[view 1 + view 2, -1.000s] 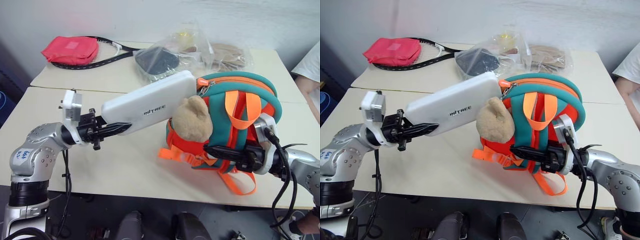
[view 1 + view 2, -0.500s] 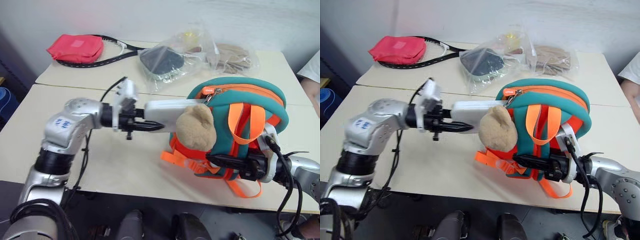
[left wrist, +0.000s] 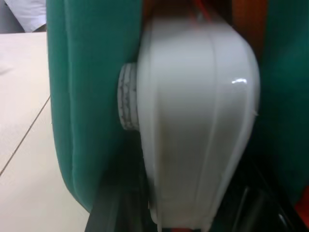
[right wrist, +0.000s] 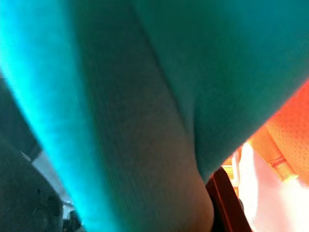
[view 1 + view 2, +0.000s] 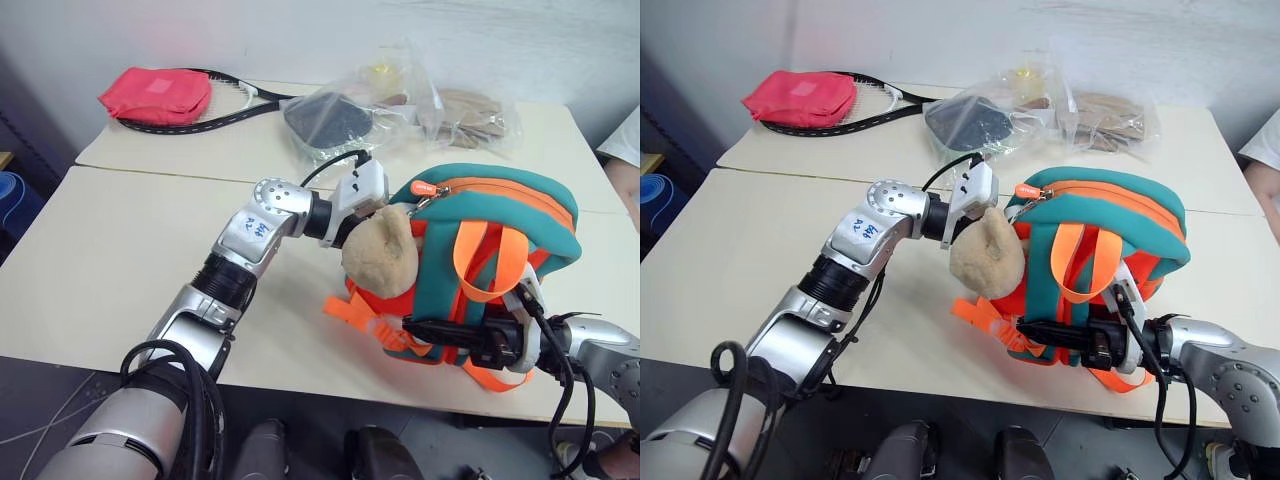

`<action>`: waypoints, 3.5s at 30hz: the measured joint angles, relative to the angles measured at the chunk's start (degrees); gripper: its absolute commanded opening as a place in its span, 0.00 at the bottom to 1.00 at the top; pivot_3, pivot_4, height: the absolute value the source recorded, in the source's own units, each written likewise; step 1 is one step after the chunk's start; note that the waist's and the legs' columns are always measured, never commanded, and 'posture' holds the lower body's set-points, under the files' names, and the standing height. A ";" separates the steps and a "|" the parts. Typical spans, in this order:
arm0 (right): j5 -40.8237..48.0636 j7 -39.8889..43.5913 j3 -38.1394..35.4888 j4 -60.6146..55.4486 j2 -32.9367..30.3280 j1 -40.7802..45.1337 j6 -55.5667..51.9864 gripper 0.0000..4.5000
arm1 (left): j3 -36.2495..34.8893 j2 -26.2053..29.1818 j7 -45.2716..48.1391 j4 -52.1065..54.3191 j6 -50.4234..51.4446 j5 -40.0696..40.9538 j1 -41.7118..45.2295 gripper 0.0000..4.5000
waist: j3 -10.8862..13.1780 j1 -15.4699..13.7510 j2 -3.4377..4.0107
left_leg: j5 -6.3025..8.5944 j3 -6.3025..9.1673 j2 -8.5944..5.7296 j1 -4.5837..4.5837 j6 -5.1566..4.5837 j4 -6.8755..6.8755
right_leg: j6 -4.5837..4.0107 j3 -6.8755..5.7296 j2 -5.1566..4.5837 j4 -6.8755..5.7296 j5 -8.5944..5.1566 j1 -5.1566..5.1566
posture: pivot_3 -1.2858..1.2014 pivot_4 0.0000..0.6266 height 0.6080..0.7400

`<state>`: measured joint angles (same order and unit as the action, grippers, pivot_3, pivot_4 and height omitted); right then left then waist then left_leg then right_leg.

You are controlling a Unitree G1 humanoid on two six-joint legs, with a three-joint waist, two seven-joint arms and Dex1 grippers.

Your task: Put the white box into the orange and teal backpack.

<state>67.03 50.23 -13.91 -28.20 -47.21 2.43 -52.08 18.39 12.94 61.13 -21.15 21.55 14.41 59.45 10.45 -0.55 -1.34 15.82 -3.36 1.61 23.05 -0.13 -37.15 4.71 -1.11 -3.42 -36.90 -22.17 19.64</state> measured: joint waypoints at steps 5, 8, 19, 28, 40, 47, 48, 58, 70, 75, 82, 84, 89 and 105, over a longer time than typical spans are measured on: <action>-0.13 -1.95 0.08 -1.54 0.68 -1.40 0.72 0.01 | -4.56 0.26 -0.24 4.10 1.95 2.60 -4.62 0.77 | 0.00 0.06 0.00 | -0.01 0.01 0.02 0.05 0.02 0.00 | 0.00 -0.02 0.01 -0.06 0.00 0.07 | 0.52 0.24 1.00; -0.18 -2.71 0.19 -1.92 1.20 -1.81 0.86 0.01 | -7.62 3.53 2.02 7.55 1.88 5.24 -7.58 0.96 | 0.01 0.84 0.02 | -0.04 0.00 0.06 0.04 0.07 0.02 | 0.00 -0.01 0.04 -0.07 0.00 0.10 | 0.52 0.24 1.00; -2.85 -2.15 1.04 -1.02 1.29 -1.46 1.68 0.01 | -19.99 18.51 14.64 16.25 1.70 16.19 -16.13 0.99 | 0.02 0.71 0.04 | 0.00 0.05 0.02 0.05 0.01 0.01 | -0.01 -0.06 -0.01 -0.10 0.00 0.03 | 0.52 0.24 1.00; -4.44 -0.63 1.80 0.86 1.25 -0.24 1.84 0.01 | -19.54 13.89 8.33 33.50 8.29 24.79 -23.70 0.99 | 0.03 0.64 0.04 | 0.00 0.12 0.00 0.03 -0.04 -0.08 | 0.02 -0.08 -0.02 -0.03 0.01 -0.05 | 0.52 0.24 1.00; -5.87 0.20 3.09 1.98 1.71 1.58 1.75 0.01 | -8.98 8.46 2.21 31.82 -2.14 12.99 -24.35 0.67 | 0.03 0.72 0.06 | -0.03 0.06 0.04 -0.01 0.01 -0.01 | 0.02 -0.02 0.07 -0.04 0.01 0.00 | 0.52 0.24 1.00; -6.26 -0.61 3.64 1.94 2.98 1.57 1.89 0.01 | -9.73 10.46 2.23 31.71 -4.06 12.34 -24.55 0.44 | 0.03 0.80 0.06 | -0.03 0.07 0.06 -0.01 0.02 0.00 | 0.01 -0.02 0.08 -0.05 0.01 0.00 | 0.52 0.24 1.00; -6.27 -0.77 3.64 1.93 3.03 1.54 1.95 0.01 | -10.84 10.93 2.27 31.66 -3.51 13.07 -24.54 0.44 | 0.03 0.81 0.06 | -0.03 0.07 0.06 -0.01 0.02 0.00 | 0.02 -0.02 0.07 -0.05 0.01 0.01 | 0.52 0.24 1.00; -6.04 -2.17 3.36 1.15 3.62 0.44 2.30 0.01 | -20.59 23.32 3.45 15.57 4.96 17.70 -14.31 0.44 | 0.03 0.93 0.08 | -0.03 0.06 0.04 -0.05 0.02 0.06 | 0.01 -0.03 0.06 -0.10 0.01 0.02 | 0.52 0.24 1.00; -5.34 -4.46 2.41 0.46 4.80 -1.51 3.03 0.01 | -12.70 12.84 1.60 -2.28 -0.91 7.58 -15.26 0.44 | 0.03 0.59 0.07 | -0.01 0.08 -0.01 0.05 -0.02 -0.03 | 0.02 -0.09 -0.02 -0.20 0.02 0.05 | 0.52 0.24 1.00; -3.23 -6.61 0.68 0.28 7.19 -2.02 3.56 0.01 | -15.05 9.37 2.78 1.29 -0.59 10.70 -15.27 0.44 | 0.03 0.65 0.07 | -0.02 0.09 0.01 0.08 0.00 -0.05 | 0.02 -0.10 -0.01 -0.30 0.02 0.07 | 0.52 0.24 1.00; 23.25 -19.89 -7.18 0.38 11.25 3.90 5.04 0.01 | -22.41 7.45 -1.48 5.15 7.36 19.04 -8.48 0.44 | 0.05 0.75 0.06 | -0.02 0.15 0.00 0.09 0.00 -0.11 | 0.03 -0.16 -0.02 -0.38 0.02 0.04 | 0.52 0.24 1.00; 26.11 -22.25 -7.40 0.51 10.97 3.83 5.04 0.01 | -22.38 8.46 -3.34 4.77 9.09 18.57 -7.79 0.44 | 0.05 0.73 0.06 | -0.02 0.14 -0.01 0.09 0.00 -0.04 | 0.02 -0.15 -0.01 -0.38 0.02 0.08 | 0.52 0.24 1.00; 28.95 -23.62 -9.13 1.58 9.41 2.94 4.91 0.01 | -15.22 11.72 -4.09 4.73 14.26 12.86 -9.86 0.44 | 0.05 0.74 0.06 | -0.02 0.10 -0.01 0.12 0.00 -0.02 | 0.02 -0.11 0.00 -0.38 0.02 0.12 | 0.52 0.24 1.00; 24.70 -22.83 -8.62 0.51 10.33 -3.64 6.99 0.01 | -6.05 12.88 4.17 6.39 6.57 7.46 -23.24 0.44 | 0.03 0.71 0.10 | -0.02 0.13 0.00 0.07 -0.02 0.00 | 0.02 -0.08 -0.01 -0.05 0.02 0.04 | 0.52 0.24 1.00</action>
<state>91.72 27.39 -22.53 -27.68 -36.88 -1.21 -45.09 12.34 25.82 65.30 -14.76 28.12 21.87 36.21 10.48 0.15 -1.24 15.80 -3.23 1.61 23.12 -0.15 -37.15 4.73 -1.19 -3.43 -36.95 -22.15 19.68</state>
